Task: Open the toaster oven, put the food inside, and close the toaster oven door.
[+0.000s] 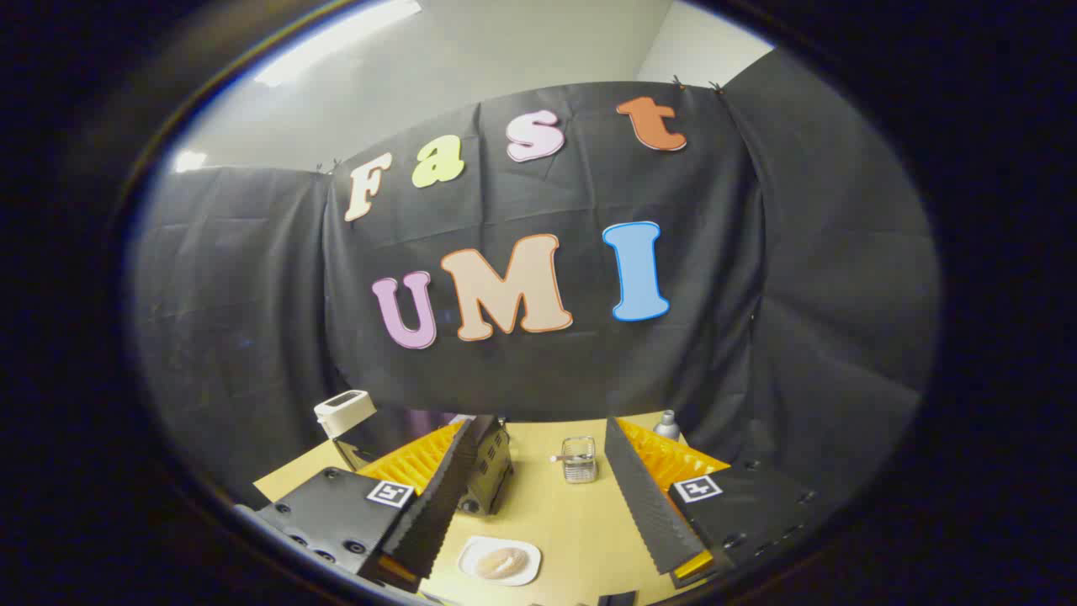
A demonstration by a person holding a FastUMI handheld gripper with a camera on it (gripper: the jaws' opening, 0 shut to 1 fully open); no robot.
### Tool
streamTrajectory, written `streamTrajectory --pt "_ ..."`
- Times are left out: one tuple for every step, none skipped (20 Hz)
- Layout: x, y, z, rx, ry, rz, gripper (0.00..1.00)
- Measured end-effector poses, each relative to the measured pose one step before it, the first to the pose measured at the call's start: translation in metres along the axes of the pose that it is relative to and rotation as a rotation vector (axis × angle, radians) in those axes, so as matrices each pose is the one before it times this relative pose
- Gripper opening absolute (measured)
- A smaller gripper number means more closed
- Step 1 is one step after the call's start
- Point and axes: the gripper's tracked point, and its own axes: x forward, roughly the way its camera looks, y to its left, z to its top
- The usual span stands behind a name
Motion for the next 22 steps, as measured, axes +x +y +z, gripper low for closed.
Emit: streamTrajectory --pt "0.00147 0.00120 0.00373 -0.00364 -0.00440 0.00050 0.96" --pt "0.00022 0.00195 0.00242 -0.00116 -0.00448 0.00299 0.96" --pt "0.00105 0.00250 0.00387 -0.00005 -0.00444 0.00416 0.96" --pt "0.00233 0.00209 0.00288 -0.00265 -0.00397 0.00116 0.96" --pt "0.00165 0.00071 0.00348 -0.00733 -0.00352 -0.00247 0.96" --pt "0.00280 0.00015 0.00190 -0.00650 -0.00370 -0.00524 0.96" --pt "0.00226 0.00115 0.00391 -0.00014 -0.00514 -0.00313 0.96" --pt "0.00237 0.00219 0.00070 0.00191 -0.00277 -0.00343 0.96" --pt "0.00339 0.00196 0.00066 0.00062 0.00072 -0.00498 0.96" --pt "0.00291 0.00107 -0.00164 -0.00143 0.00142 -0.00717 0.96" --pt "0.00458 0.00191 -0.00209 -0.00504 0.00264 -0.01045 0.96" --pt "0.00554 0.00265 -0.00340 -0.00553 0.00317 -0.01168 0.96" --pt "0.00452 0.00343 -0.00269 -0.00414 0.00327 -0.01244 0.96" --pt "0.00385 0.00599 -0.00378 -0.00048 0.00498 -0.00975 0.96" --pt "0.00553 0.00831 -0.00500 -0.00081 0.00790 -0.00859 0.96" --pt "0.00504 0.00754 -0.00540 -0.00293 0.00570 -0.01025 0.96" --pt "0.00631 0.00878 -0.00356 -0.00636 0.00466 -0.01262 0.96" --pt "0.00552 0.01088 -0.00405 -0.01093 0.00234 -0.01296 0.96" --pt "0.00533 0.01104 -0.00271 -0.01110 0.00106 -0.01745 0.96" --pt "0.00488 0.01211 -0.00439 -0.00916 0.00290 -0.01509 0.96" --pt "0.00409 0.01377 -0.00498 -0.00265 0.00824 -0.01313 0.96" --pt "0.00198 0.01498 -0.00746 0.00150 0.00952 -0.00765 0.96"
